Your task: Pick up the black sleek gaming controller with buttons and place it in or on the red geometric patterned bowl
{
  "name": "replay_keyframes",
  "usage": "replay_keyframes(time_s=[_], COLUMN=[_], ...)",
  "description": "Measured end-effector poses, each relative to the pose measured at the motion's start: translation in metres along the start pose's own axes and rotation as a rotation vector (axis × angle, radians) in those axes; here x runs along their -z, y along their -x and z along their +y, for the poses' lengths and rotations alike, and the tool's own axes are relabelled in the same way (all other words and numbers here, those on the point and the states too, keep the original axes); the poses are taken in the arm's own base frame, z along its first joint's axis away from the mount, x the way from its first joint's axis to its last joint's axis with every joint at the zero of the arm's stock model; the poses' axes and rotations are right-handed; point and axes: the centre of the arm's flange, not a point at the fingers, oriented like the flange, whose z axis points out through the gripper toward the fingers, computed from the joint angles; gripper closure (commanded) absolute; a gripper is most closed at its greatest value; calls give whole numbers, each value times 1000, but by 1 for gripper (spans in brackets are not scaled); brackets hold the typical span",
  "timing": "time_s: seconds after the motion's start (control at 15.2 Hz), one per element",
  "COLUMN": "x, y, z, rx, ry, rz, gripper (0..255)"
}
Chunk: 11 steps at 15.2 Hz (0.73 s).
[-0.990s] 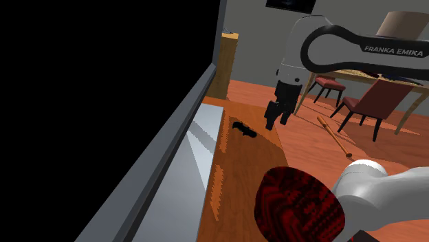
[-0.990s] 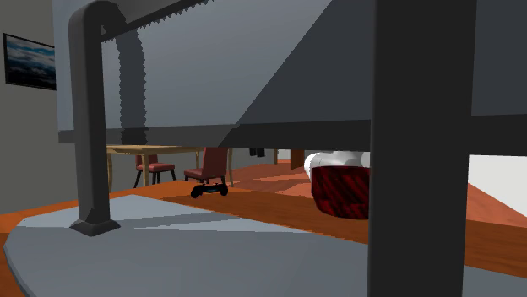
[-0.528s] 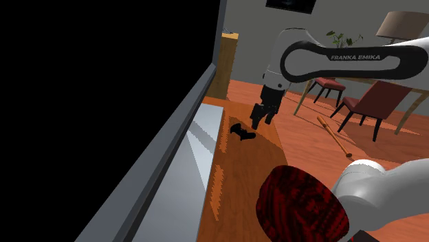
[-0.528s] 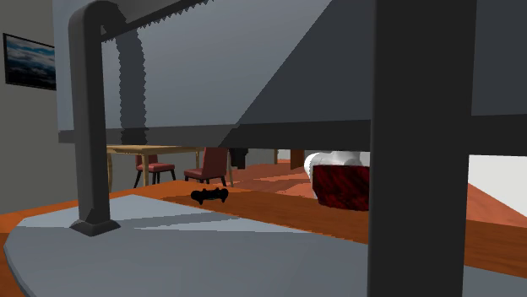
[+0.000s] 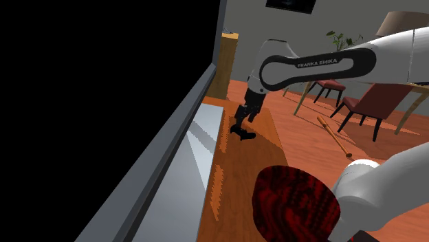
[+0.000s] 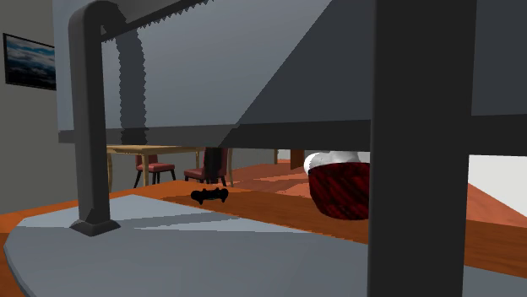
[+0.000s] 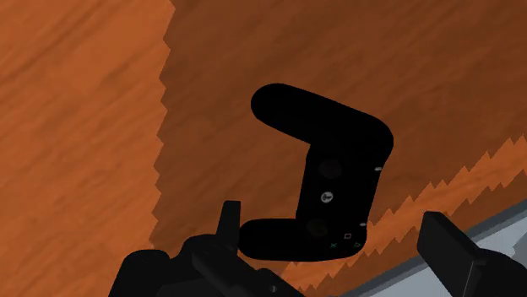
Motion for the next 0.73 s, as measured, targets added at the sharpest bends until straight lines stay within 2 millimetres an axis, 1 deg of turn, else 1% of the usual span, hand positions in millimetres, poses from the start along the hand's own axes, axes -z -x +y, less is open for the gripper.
replay_keyframes(time_s=[0.26,0.4,0.53,0.73], x=[-19,-33,-38,-39], y=[-3,-3,-3,-3], z=[1,1,0,1], rx=[2,3,3,3], ry=[0,0,0,0], rz=[4,4,5,5], gripper=[0,0,0,0])
